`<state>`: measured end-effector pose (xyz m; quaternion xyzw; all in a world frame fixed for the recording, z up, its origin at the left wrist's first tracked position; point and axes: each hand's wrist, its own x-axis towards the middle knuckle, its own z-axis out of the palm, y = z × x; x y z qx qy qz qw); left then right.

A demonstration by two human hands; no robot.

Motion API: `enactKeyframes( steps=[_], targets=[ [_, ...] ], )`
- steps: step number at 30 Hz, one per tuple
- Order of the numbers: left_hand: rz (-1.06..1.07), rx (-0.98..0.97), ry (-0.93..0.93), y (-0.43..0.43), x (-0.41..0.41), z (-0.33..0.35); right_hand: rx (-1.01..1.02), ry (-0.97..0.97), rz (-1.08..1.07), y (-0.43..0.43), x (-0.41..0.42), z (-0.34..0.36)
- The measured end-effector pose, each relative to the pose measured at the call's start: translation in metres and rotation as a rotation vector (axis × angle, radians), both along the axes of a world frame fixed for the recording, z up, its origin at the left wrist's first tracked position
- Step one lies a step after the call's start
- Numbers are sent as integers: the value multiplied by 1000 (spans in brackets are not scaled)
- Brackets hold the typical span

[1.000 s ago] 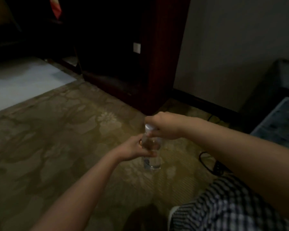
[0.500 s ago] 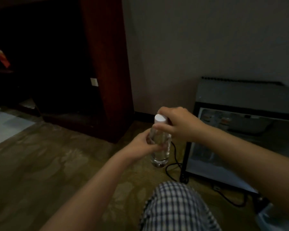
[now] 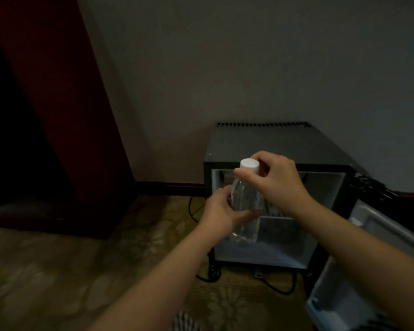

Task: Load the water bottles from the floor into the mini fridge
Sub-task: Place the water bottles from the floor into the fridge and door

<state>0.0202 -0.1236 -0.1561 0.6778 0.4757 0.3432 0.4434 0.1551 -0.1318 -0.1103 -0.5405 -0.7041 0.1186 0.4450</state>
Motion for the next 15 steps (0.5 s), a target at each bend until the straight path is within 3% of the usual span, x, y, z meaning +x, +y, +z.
enactKeyframes(
  steps=[4,11,15],
  targets=[
    [-74,-81,8,15,32,-15,-171,23,20,12,39,-14],
    [-157,-59,100,53,71,-49,-452,6,10,37,87,-61],
    [-152,-61,142,81,87,-66,-476,70,5,51,97,-81]
  ],
)
